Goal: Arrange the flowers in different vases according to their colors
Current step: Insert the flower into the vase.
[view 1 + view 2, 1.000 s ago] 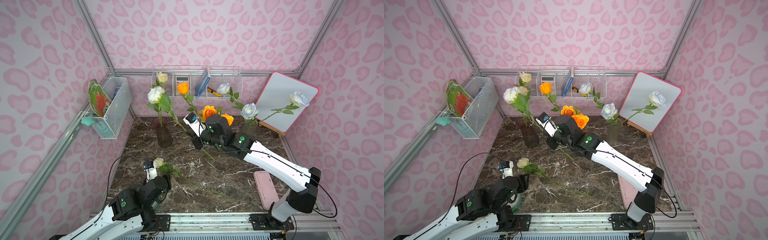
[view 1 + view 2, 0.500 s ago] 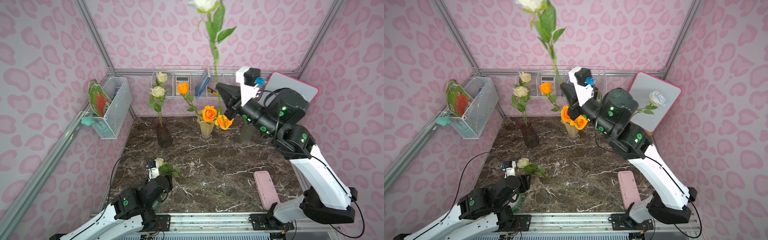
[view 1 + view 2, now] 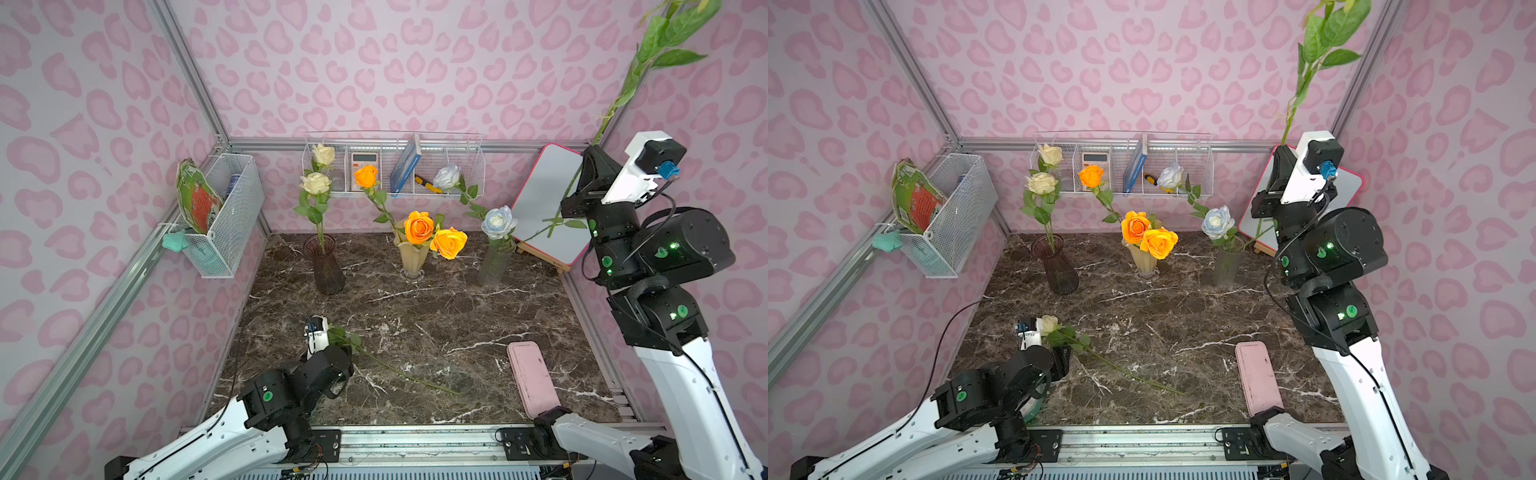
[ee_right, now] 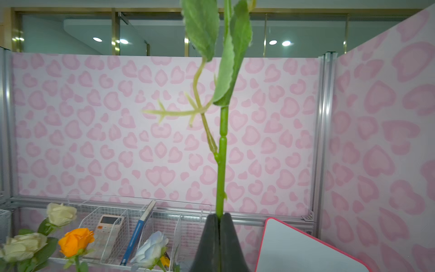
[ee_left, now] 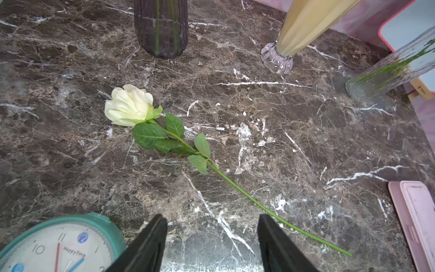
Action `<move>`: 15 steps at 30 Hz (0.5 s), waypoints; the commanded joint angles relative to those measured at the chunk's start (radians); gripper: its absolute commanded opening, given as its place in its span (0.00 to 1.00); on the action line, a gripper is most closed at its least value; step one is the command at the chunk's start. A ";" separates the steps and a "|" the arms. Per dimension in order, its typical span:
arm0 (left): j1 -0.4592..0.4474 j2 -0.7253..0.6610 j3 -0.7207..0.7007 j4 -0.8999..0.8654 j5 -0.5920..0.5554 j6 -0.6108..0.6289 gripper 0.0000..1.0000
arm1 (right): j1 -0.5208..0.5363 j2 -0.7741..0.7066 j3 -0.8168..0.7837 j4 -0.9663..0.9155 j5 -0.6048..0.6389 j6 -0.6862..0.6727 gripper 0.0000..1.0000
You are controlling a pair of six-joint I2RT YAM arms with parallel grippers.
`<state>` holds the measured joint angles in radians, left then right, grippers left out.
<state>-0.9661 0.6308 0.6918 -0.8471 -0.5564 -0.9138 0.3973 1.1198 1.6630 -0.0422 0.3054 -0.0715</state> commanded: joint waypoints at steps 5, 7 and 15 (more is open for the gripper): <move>0.000 0.046 -0.004 0.070 0.028 0.027 0.67 | -0.203 0.020 -0.187 0.197 -0.128 0.165 0.00; 0.000 0.051 -0.012 0.084 0.030 0.027 0.67 | -0.228 0.042 -0.218 0.239 -0.143 0.185 0.00; 0.000 0.111 -0.038 0.168 0.050 0.056 0.67 | -0.262 0.172 -0.282 0.377 -0.174 0.202 0.00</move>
<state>-0.9661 0.7261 0.6556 -0.7238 -0.5156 -0.8814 0.1394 1.2694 1.3869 0.2279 0.1631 0.1036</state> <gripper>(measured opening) 0.668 0.062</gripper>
